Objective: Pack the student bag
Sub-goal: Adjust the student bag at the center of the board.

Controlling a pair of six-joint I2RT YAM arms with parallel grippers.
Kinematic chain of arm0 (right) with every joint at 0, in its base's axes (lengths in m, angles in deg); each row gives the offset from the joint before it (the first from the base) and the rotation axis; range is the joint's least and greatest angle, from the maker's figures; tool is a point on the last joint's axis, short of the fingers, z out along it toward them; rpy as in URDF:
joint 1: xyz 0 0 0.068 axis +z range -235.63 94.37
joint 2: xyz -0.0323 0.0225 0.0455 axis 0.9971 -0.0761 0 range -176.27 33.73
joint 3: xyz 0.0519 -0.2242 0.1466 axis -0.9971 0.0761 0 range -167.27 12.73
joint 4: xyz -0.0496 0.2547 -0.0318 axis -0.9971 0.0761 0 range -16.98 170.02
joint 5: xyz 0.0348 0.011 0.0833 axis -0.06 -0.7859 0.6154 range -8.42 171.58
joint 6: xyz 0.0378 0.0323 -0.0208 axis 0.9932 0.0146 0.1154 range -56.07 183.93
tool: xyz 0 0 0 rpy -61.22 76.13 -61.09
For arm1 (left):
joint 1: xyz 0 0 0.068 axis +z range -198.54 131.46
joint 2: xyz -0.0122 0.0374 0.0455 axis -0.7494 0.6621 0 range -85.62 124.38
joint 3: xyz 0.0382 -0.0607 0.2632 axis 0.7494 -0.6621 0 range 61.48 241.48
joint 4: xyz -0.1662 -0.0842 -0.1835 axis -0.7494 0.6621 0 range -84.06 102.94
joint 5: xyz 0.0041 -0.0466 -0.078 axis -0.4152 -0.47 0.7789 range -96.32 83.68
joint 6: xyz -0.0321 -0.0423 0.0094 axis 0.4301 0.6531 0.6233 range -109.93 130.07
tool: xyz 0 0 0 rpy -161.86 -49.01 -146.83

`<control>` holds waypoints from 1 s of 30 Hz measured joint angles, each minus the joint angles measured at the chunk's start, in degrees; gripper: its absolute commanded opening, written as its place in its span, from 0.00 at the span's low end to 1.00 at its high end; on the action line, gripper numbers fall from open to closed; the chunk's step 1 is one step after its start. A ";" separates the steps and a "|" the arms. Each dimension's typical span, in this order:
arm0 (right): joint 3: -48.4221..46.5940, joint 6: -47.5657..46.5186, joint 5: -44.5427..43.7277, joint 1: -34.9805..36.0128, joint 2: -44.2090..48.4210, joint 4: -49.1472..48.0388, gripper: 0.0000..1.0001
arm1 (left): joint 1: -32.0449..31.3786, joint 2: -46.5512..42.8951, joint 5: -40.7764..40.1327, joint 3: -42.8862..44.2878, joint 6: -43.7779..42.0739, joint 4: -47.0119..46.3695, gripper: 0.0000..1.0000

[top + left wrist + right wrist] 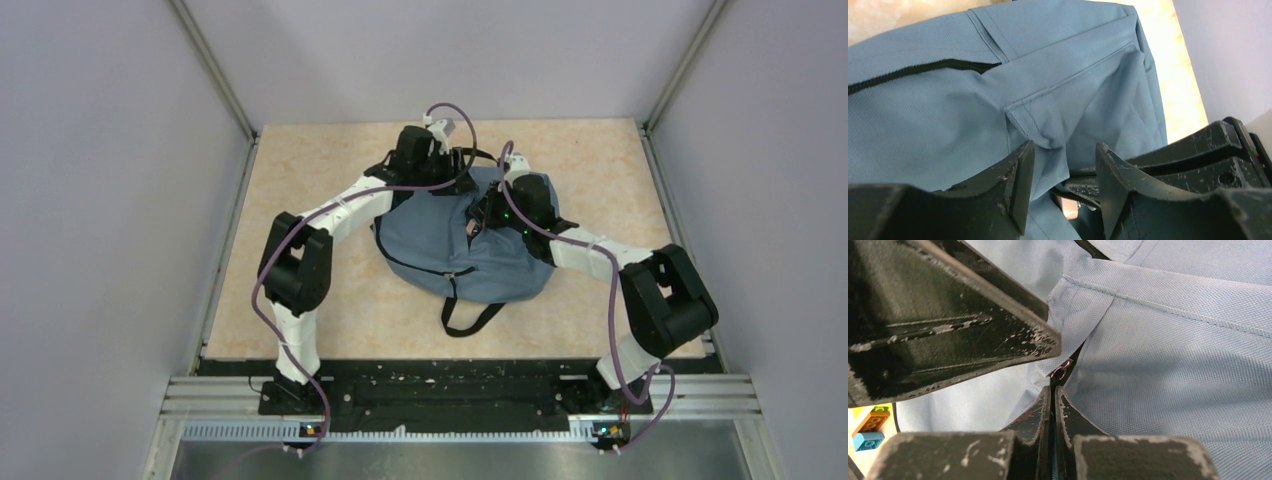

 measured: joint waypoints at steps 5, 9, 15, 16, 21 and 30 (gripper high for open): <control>-0.02 -0.02 -0.04 0.00 0.00 -0.33 0.00 | -0.48 3.23 -0.66 5.22 -0.76 3.74 0.55; -0.02 -0.09 -0.15 0.00 0.00 -0.55 0.00 | -1.27 5.60 -2.84 9.40 -2.62 8.09 0.50; 0.00 -0.52 -0.26 0.00 0.00 -0.48 0.00 | -2.14 6.12 -4.79 10.91 -4.35 10.58 0.50; 0.00 -0.52 -0.26 0.00 0.00 -0.46 0.00 | -2.25 6.12 -5.11 10.97 -4.52 11.02 0.50; -0.02 -0.57 -0.26 0.00 -0.02 -0.48 0.00 | -3.04 5.27 -8.74 8.57 -4.74 9.90 0.49; -0.02 -0.52 0.28 0.00 -0.68 -0.48 0.00 | -3.30 4.00 -9.81 4.33 -2.69 6.51 0.50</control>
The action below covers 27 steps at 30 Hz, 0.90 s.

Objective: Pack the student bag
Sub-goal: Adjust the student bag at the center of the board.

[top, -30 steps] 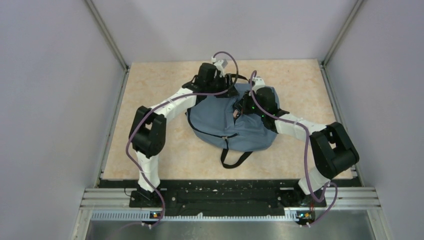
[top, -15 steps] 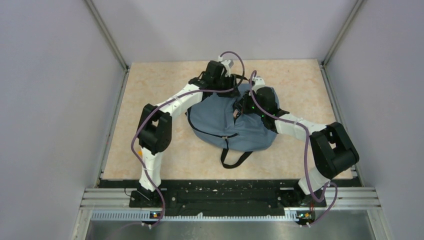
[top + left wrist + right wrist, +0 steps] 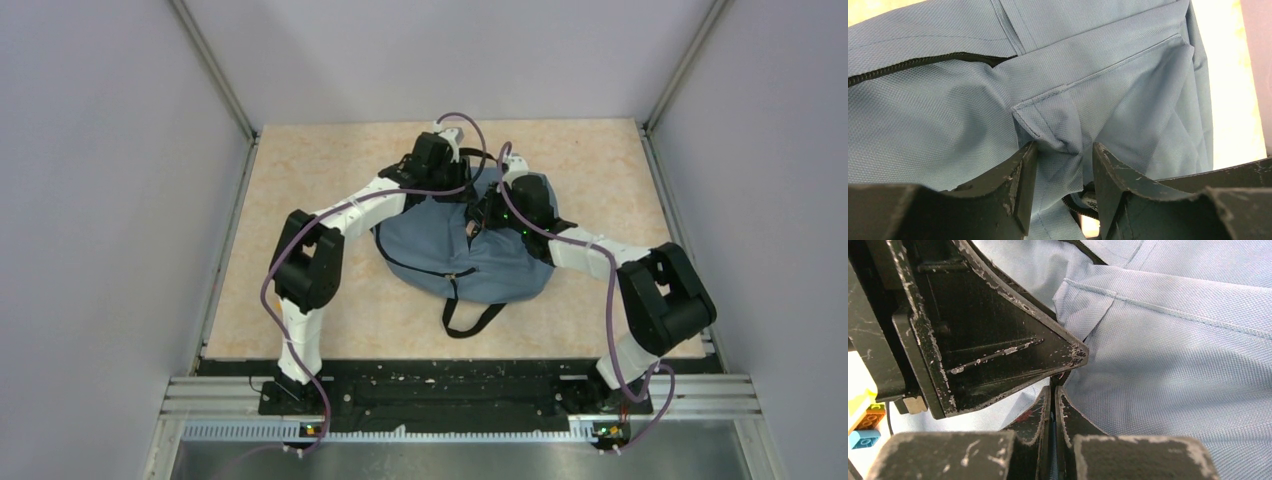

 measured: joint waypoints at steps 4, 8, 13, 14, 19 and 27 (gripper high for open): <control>0.00 -0.13 0.13 0.00 -0.02 0.02 0.00 | 0.02 0.13 0.39 0.28 1.03 -0.28 0.49; -0.04 -0.70 0.09 0.00 -0.02 -0.04 0.00 | 0.04 1.97 0.90 2.73 1.77 -0.22 0.28; -1.86 -2.75 0.09 0.00 -0.04 1.38 0.00 | 0.87 3.72 1.81 3.67 3.45 -0.57 0.00; -2.38 -3.30 0.17 0.00 -0.04 2.01 0.00 | 1.01 3.72 1.88 3.67 3.85 -0.61 0.00; -5.14 -6.56 0.74 0.00 -0.04 5.79 0.00 | 1.73 3.37 1.88 2.54 5.88 -3.21 0.00; -10.23 -12.17 3.28 0.02 -0.15 12.17 0.00 | 4.17 -2.19 2.89 -8.92 15.19 -16.76 0.00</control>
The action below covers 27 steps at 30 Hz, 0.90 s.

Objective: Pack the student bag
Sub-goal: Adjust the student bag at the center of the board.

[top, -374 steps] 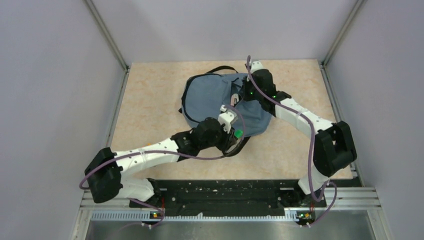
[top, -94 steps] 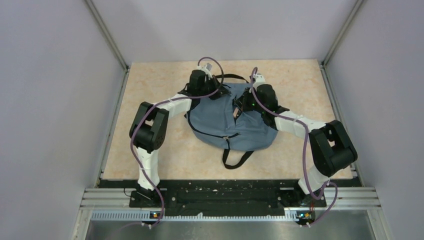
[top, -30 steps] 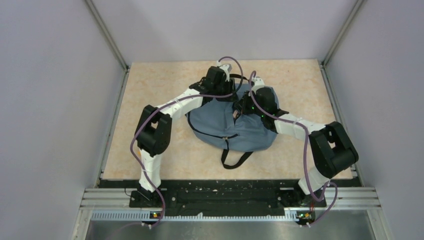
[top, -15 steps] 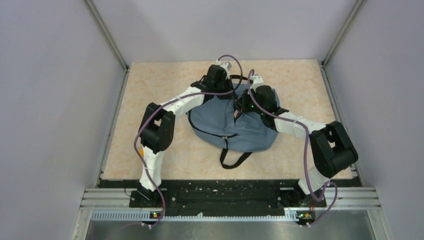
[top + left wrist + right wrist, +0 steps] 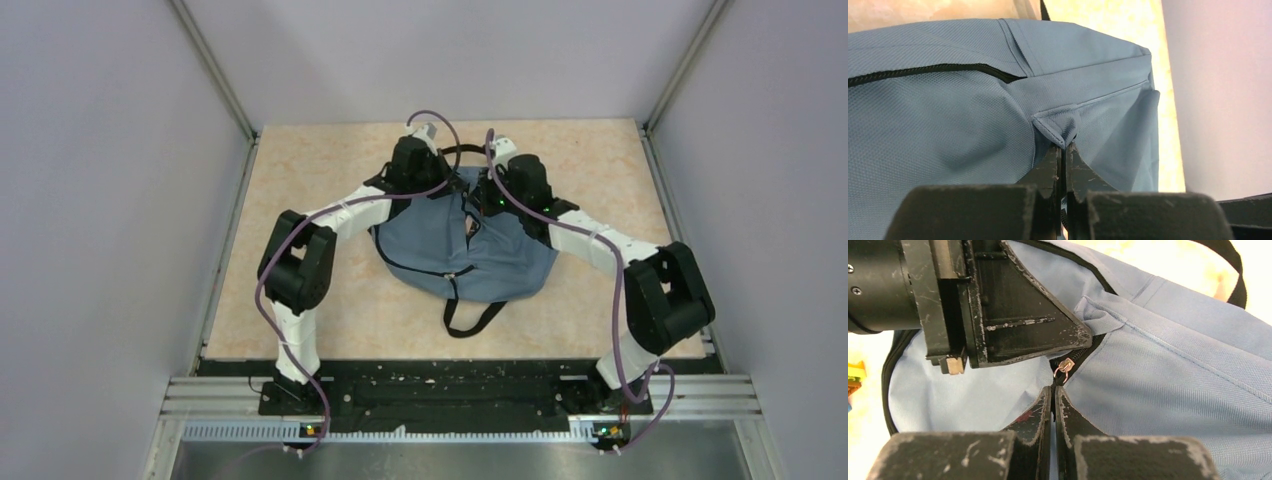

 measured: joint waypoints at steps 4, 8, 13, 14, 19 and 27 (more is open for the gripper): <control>-1.36 -2.47 0.87 0.20 -1.60 0.76 0.00 | 1.25 -0.81 0.50 -2.12 3.61 -3.26 0.00; -1.75 -5.86 1.44 1.09 -2.10 1.81 0.00 | 1.66 -0.81 1.07 -3.69 6.16 -5.55 0.00; -1.86 -8.35 2.47 2.43 -1.99 2.43 0.00 | 1.99 -0.92 1.62 -4.72 7.32 -7.08 0.00; -1.86 -8.55 2.67 2.64 -1.75 2.58 0.00 | 2.05 -1.03 1.73 -4.83 7.48 -7.10 0.00; -1.84 -8.02 2.58 3.82 0.61 4.35 0.39 | 2.60 -1.44 3.65 -5.40 7.74 -8.44 0.11; -3.74 -4.76 -2.67 6.40 6.80 15.56 0.75 | 5.86 -7.32 3.37 -7.74 1.64 -10.49 0.60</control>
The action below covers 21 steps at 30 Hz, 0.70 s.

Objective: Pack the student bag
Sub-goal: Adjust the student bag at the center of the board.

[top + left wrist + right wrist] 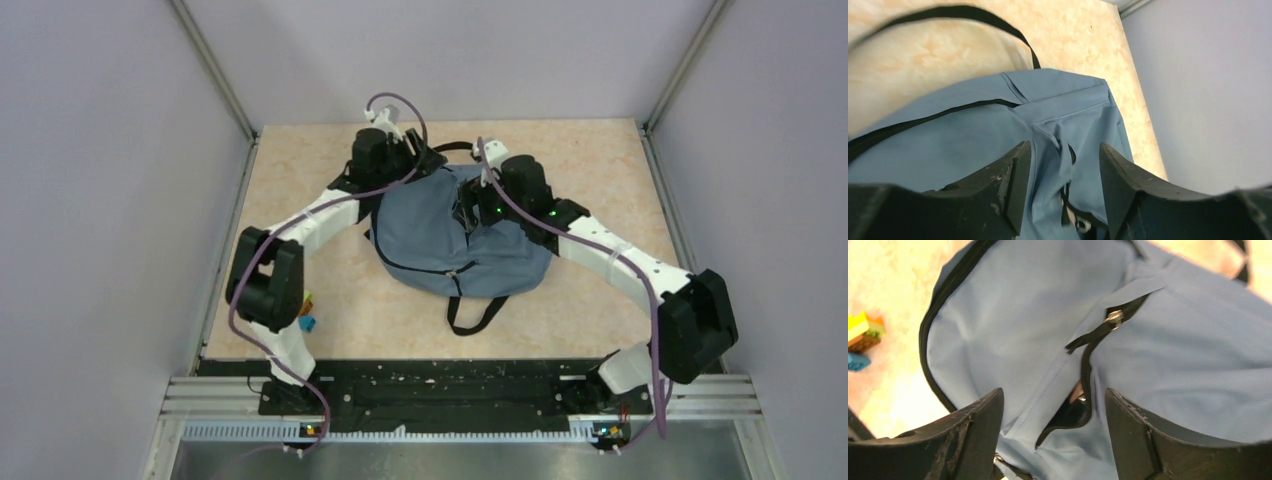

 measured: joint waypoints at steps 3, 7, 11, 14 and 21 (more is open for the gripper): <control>-0.70 0.44 -3.28 -1.33 3.45 1.70 0.76 | 0.94 -8.81 -2.19 -3.50 -4.09 2.69 0.66; 0.09 2.08 -4.98 -6.99 6.45 2.93 0.76 | 0.74 -21.64 -5.20 -9.84 -7.89 5.88 0.72; 5.14 4.24 -6.84 -13.33 7.93 3.37 0.76 | 0.48 -33.48 -8.61 -20.20 -9.81 10.05 0.79; 9.92 5.55 -7.45 -15.37 8.24 3.98 0.77 | 0.50 -39.04 -11.10 -27.93 -9.84 14.38 0.81; 15.69 8.04 -6.40 -17.57 8.79 3.63 0.72 | 0.68 -43.34 -12.41 -39.10 -6.19 22.43 0.84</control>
